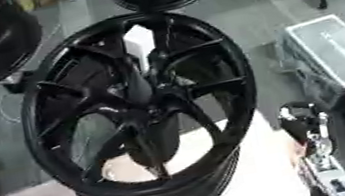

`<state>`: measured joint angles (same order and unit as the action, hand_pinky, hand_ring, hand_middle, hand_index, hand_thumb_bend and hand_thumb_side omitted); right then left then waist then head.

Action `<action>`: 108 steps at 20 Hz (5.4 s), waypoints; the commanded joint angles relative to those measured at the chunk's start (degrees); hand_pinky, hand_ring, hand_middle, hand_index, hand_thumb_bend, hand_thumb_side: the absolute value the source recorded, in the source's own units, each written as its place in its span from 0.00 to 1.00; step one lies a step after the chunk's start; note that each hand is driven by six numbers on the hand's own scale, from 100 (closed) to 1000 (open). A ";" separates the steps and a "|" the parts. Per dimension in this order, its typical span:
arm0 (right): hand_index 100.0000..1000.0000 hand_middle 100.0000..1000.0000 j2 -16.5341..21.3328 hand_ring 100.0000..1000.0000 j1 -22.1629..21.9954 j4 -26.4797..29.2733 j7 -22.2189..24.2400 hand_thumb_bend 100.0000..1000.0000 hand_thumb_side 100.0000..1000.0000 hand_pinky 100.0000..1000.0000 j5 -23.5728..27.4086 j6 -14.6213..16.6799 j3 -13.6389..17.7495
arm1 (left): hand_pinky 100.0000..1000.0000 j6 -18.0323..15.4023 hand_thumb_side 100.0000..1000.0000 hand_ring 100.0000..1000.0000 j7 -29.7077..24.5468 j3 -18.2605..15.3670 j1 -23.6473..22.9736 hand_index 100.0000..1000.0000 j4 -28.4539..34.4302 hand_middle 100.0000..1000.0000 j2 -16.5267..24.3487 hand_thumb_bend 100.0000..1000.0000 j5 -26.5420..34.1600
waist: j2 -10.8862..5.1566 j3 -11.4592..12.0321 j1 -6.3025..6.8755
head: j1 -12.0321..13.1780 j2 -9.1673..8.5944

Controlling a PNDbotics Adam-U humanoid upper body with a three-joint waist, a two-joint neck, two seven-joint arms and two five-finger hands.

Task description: Pull the pin out of the wheel hub.

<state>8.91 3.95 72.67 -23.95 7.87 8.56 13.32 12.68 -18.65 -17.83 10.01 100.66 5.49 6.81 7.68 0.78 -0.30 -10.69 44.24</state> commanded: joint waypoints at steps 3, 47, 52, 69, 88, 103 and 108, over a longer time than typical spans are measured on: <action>0.65 0.71 8.16 0.39 -0.61 2.52 -0.75 0.00 0.00 0.36 0.18 -0.80 1.31 | 0.56 0.00 1.00 0.64 -0.17 0.01 0.15 0.75 1.19 0.63 0.84 0.11 0.12 | -1.02 0.27 -0.29 | -0.24 -0.13; 0.92 0.85 52.99 0.39 31.23 26.09 61.07 0.33 0.22 0.42 -10.93 -4.52 -23.63 | 0.57 -0.07 1.00 0.65 -5.94 3.98 2.00 0.75 0.09 0.63 3.22 0.09 -2.53 | 2.13 10.56 -5.08 | -2.06 -0.13; 0.92 0.85 51.84 0.39 32.47 24.89 63.06 0.35 0.21 0.42 -11.94 -4.18 -24.15 | 0.57 0.01 1.00 0.65 -6.11 4.01 1.96 0.75 0.08 0.63 3.15 0.09 -2.51 | 2.13 10.72 -5.25 | -1.92 -0.13; 0.91 0.84 46.16 0.36 36.75 16.83 65.89 0.31 0.18 0.40 -15.47 -3.03 -27.21 | 0.57 0.07 1.00 0.65 -6.78 4.34 2.05 0.75 0.07 0.63 2.73 0.08 -2.34 | 2.33 11.34 -4.86 | -2.85 -0.13; 0.90 0.83 42.83 0.35 37.86 11.23 67.34 0.28 0.16 0.39 -18.31 -1.53 -29.50 | 0.58 -0.28 1.00 0.65 -7.24 4.59 2.59 0.75 0.07 0.63 2.38 0.08 -2.14 | 2.79 12.40 -4.10 | -3.84 -0.13; 0.85 0.78 41.37 0.33 38.23 9.12 67.04 0.21 0.13 0.38 -19.45 -1.14 -30.44 | 0.58 -0.28 1.00 0.65 -7.45 4.72 2.84 0.75 0.07 0.63 2.27 0.07 -2.15 | 3.00 12.87 -4.18 | -3.57 -0.13; 0.80 0.74 41.11 0.32 38.45 8.60 65.97 0.16 0.15 0.37 -19.88 -1.29 -30.26 | 0.58 -0.25 1.00 0.65 -7.43 4.67 2.79 0.75 0.05 0.63 2.25 0.07 -2.21 | 2.99 12.90 -4.21 | -3.47 -0.13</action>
<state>48.94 41.34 81.25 42.44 -11.68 7.26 -17.68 12.42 -25.93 -13.24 12.09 99.95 7.48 4.45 11.38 13.67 -4.73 -14.19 44.24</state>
